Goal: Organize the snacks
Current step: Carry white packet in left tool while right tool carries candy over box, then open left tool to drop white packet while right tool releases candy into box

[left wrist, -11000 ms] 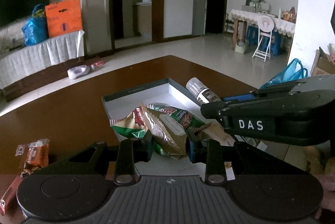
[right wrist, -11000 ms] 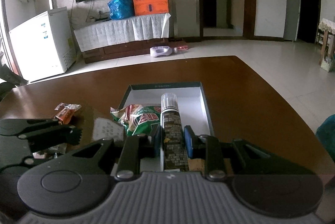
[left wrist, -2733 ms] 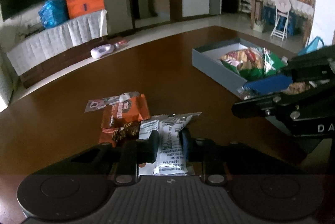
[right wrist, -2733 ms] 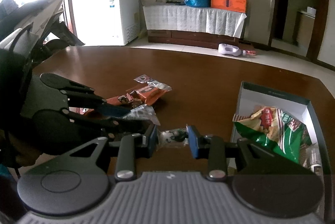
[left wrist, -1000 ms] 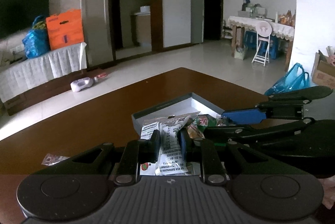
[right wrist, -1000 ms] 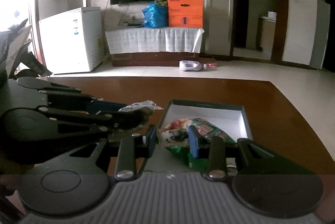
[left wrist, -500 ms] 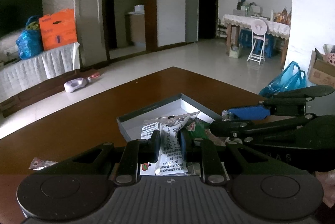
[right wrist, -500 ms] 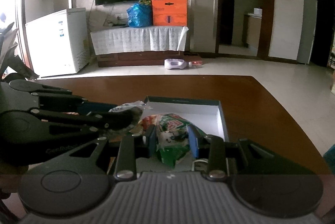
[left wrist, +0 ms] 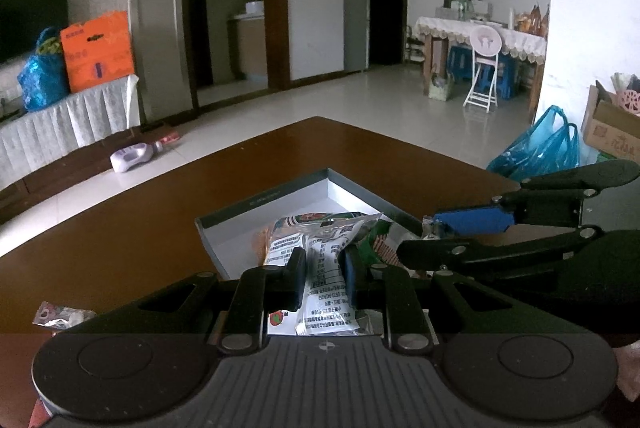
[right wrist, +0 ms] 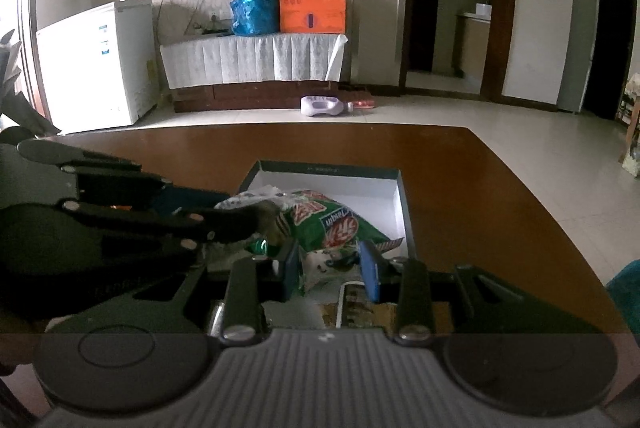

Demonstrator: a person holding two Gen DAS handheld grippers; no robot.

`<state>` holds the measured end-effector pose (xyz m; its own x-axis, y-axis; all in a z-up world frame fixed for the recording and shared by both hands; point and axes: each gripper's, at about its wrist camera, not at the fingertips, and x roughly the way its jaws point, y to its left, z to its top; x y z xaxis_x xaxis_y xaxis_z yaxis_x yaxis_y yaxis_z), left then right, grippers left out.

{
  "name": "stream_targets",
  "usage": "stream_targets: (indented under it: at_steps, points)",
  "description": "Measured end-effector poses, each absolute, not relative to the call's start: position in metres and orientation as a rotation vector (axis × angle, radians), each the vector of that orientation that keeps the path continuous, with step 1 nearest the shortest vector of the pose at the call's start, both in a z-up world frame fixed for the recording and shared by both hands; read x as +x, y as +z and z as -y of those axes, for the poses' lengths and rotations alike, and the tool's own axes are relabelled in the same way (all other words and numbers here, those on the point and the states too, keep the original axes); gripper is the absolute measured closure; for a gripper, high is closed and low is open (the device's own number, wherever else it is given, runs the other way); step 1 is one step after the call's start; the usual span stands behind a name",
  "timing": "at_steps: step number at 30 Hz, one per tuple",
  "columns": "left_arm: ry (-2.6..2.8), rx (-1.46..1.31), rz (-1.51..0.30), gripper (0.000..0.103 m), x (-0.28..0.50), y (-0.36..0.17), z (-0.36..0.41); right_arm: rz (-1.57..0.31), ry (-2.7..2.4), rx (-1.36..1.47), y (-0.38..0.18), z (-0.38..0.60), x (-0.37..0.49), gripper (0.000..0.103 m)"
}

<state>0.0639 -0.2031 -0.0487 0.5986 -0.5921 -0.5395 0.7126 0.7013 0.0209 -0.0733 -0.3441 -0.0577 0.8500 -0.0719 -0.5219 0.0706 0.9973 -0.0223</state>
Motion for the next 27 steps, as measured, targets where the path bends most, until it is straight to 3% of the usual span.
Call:
stream_targets:
  at_steps: [27]
  points:
    - [-0.688, 0.264, -0.529, 0.077, 0.073, -0.069, 0.219, -0.625, -0.125, 0.011, -0.096, 0.343, -0.032, 0.069]
